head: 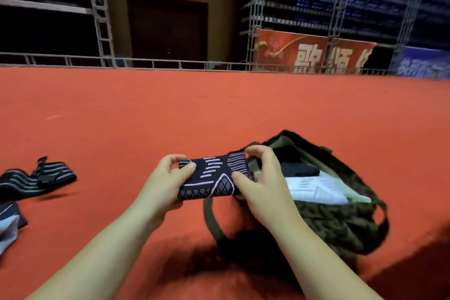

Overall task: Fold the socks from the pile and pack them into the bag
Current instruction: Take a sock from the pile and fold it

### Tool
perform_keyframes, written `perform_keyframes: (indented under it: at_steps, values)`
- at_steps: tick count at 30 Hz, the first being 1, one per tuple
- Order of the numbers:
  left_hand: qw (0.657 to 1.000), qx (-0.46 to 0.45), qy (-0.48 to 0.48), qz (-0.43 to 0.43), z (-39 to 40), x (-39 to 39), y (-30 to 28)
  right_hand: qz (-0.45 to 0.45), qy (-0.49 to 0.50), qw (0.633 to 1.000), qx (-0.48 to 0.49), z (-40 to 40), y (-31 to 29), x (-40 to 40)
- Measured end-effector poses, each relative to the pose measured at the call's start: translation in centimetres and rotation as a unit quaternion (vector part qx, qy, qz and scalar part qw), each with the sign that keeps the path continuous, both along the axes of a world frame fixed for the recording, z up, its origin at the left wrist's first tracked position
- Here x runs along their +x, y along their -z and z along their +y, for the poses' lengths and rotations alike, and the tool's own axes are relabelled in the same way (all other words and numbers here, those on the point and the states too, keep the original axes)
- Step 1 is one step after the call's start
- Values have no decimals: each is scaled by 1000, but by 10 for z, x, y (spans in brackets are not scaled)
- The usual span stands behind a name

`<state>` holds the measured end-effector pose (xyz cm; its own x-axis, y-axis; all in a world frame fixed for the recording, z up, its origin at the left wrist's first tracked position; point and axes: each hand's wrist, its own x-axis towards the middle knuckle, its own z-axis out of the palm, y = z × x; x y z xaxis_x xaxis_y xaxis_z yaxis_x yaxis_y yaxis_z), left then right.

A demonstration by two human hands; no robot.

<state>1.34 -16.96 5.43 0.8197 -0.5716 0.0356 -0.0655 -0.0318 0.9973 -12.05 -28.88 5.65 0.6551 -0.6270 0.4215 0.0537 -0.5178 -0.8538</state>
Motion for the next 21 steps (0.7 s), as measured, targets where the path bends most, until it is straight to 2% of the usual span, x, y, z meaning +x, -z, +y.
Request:
perform_keyframes:
  at_steps: [6, 10, 15, 18, 21]
  values:
    - [995, -36, 54, -75, -84, -52, -24, 4, 73, 997, -16, -80, -36, -66]
    - [987, -9, 116, -108, -131, -74, -33, 15, 91, 992, 88, -132, -38, -83]
    - [978, 113, 146, -101, -173, -67, -27, 38, 78, 980, 179, -166, -26, -71]
    - [959, 185, 163, -140, -189, -55, -23, 74, 61, 985, 146, -183, -22, -60]
    - [952, 191, 140, -194, -203, -45, -25, 90, 53, 989, 104, -196, -22, -47]
